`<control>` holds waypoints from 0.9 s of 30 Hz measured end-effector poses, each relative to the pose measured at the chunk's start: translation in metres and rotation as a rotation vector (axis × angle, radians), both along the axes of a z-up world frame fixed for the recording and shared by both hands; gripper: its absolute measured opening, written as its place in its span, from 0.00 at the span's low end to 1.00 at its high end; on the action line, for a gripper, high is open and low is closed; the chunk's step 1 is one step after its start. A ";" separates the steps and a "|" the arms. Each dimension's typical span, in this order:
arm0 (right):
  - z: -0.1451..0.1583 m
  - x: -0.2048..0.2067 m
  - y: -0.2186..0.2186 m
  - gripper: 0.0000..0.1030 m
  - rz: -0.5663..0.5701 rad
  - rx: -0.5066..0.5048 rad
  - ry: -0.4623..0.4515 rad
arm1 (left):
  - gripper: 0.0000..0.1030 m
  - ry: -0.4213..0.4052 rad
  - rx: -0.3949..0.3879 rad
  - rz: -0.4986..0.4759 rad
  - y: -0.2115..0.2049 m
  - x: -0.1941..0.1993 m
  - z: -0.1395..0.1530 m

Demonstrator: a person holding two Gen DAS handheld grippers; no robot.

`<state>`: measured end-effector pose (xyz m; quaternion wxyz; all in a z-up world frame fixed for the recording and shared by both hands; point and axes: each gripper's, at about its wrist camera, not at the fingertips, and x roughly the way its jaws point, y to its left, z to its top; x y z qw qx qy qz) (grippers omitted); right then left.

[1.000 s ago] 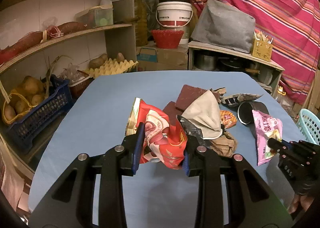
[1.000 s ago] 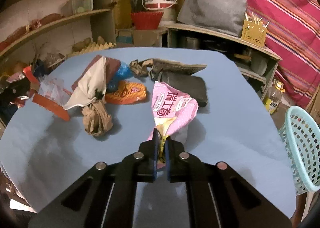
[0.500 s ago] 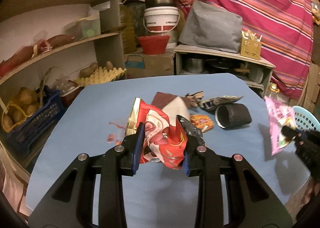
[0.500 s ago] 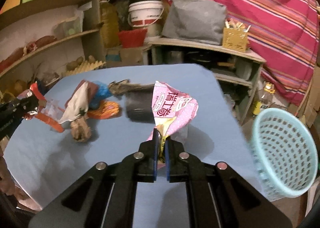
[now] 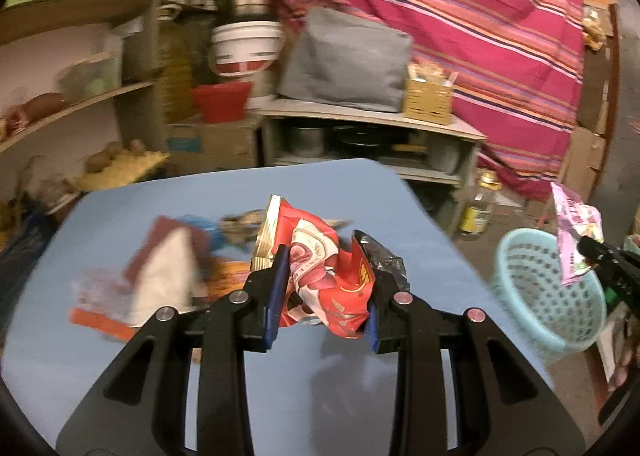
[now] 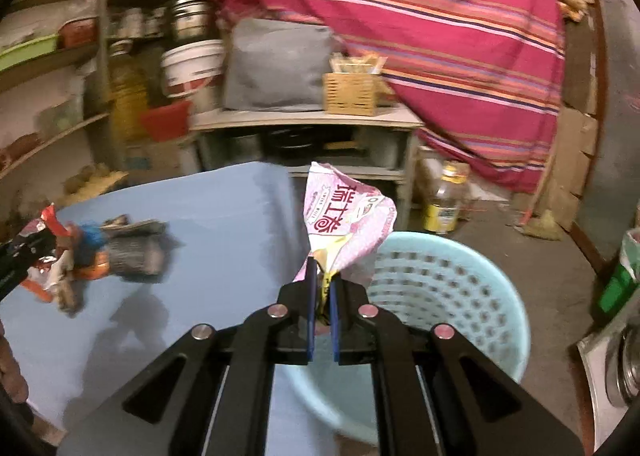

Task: Collect trash
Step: 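Carry both wrappers over the blue basket and open both tools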

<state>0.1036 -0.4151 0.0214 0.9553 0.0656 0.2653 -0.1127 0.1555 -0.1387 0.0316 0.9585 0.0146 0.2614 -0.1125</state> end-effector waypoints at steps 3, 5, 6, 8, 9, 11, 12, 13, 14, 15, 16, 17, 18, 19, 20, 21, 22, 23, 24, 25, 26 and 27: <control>-0.008 -0.005 -0.026 0.06 -0.039 0.032 0.007 | 0.30 0.003 0.000 -0.055 -0.042 0.002 -0.004; -0.011 -0.006 -0.039 0.06 -0.060 0.024 0.013 | 0.30 0.006 0.000 -0.097 -0.073 0.001 -0.007; -0.012 -0.006 -0.044 0.06 -0.069 0.019 0.013 | 0.30 0.004 0.002 -0.124 -0.092 0.001 -0.008; -0.015 -0.008 -0.055 0.06 -0.073 0.029 0.015 | 0.30 0.003 0.003 -0.162 -0.116 -0.002 -0.010; -0.016 -0.009 -0.060 0.06 -0.073 0.032 0.016 | 0.30 0.003 0.002 -0.183 -0.129 -0.003 -0.010; -0.018 -0.010 -0.069 0.06 -0.089 0.031 0.017 | 0.30 0.009 -0.005 -0.237 -0.155 -0.003 -0.011; -0.019 -0.010 -0.075 0.06 -0.096 0.040 0.015 | 0.30 0.012 -0.008 -0.259 -0.165 -0.003 -0.012; -0.020 -0.011 -0.081 0.06 -0.101 0.051 0.013 | 0.30 0.017 -0.005 -0.280 -0.179 -0.002 -0.015; -0.022 -0.012 -0.090 0.06 -0.116 0.069 0.012 | 0.30 0.022 0.000 -0.291 -0.188 -0.002 -0.017; -0.023 -0.014 -0.095 0.06 -0.125 0.075 0.011 | 0.30 0.027 0.006 -0.300 -0.196 0.000 -0.019; -0.024 -0.015 -0.100 0.06 -0.133 0.080 0.011 | 0.30 0.035 0.011 -0.313 -0.206 0.002 -0.022; -0.025 -0.016 -0.106 0.06 -0.147 0.087 0.009 | 0.30 0.043 0.010 -0.320 -0.211 0.004 -0.024; -0.027 -0.018 -0.112 0.06 -0.154 0.099 0.008 | 0.30 0.058 0.008 -0.331 -0.221 0.007 -0.027; -0.028 -0.018 -0.114 0.06 -0.156 0.105 0.007 | 0.30 0.069 0.006 -0.336 -0.226 0.009 -0.030; -0.029 -0.018 -0.118 0.06 -0.162 0.111 0.007 | 0.31 0.076 0.005 -0.341 -0.229 0.012 -0.032; -0.030 -0.019 -0.120 0.06 -0.166 0.113 0.007 | 0.31 0.085 0.005 -0.347 -0.235 0.014 -0.034; -0.031 -0.019 -0.122 0.06 -0.169 0.117 0.008 | 0.35 0.093 0.006 -0.354 -0.241 0.016 -0.036; -0.032 -0.020 -0.123 0.06 -0.169 0.119 0.008 | 0.39 0.098 0.008 -0.357 -0.245 0.018 -0.036; -0.033 -0.019 -0.124 0.06 -0.169 0.122 0.010 | 0.40 0.100 0.011 -0.356 -0.249 0.019 -0.038; -0.034 -0.019 -0.124 0.06 -0.170 0.123 0.011 | 0.41 0.100 0.013 -0.359 -0.253 0.021 -0.038; -0.034 -0.018 -0.125 0.06 -0.172 0.124 0.013 | 0.42 0.103 0.016 -0.363 -0.253 0.021 -0.038; -0.035 -0.017 -0.126 0.06 -0.172 0.128 0.014 | 0.45 0.110 0.019 -0.370 -0.255 0.022 -0.039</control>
